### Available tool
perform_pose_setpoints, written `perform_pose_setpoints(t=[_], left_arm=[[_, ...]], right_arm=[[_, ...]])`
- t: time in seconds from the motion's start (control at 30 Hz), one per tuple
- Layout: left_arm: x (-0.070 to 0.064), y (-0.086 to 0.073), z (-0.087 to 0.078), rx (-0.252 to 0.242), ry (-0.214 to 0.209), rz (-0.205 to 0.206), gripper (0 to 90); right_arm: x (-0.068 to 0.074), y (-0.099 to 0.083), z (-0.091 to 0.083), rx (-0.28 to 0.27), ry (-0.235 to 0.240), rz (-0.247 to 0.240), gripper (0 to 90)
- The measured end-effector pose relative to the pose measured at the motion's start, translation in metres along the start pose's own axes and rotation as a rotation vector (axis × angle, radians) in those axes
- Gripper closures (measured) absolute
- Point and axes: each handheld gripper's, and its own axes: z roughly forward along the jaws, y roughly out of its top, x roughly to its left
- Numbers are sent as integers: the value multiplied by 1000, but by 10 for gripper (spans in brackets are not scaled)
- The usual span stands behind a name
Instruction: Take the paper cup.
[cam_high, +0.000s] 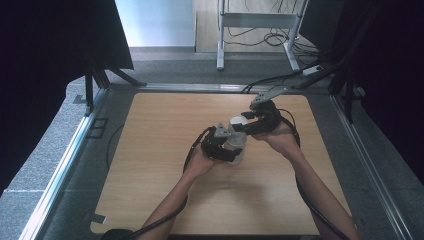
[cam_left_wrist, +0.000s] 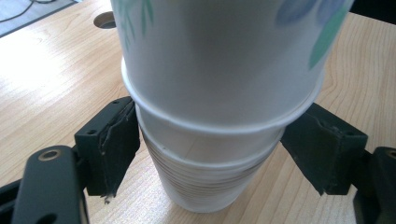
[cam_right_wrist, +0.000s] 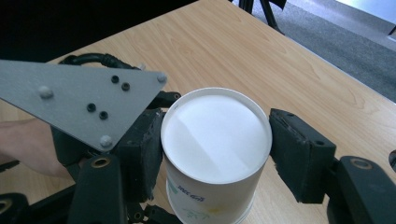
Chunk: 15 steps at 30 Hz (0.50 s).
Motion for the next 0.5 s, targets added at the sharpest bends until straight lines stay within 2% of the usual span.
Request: perform_pose_setpoints(t=[0.27,0.5], left_arm=[[1,-1,0,-5,-9,4,190],[1,0,-3,-9,-16,18,140]], right_arm=[[1,8,-9,-15,7,-11,372],[4,14,-16,-18,3,-16,372]])
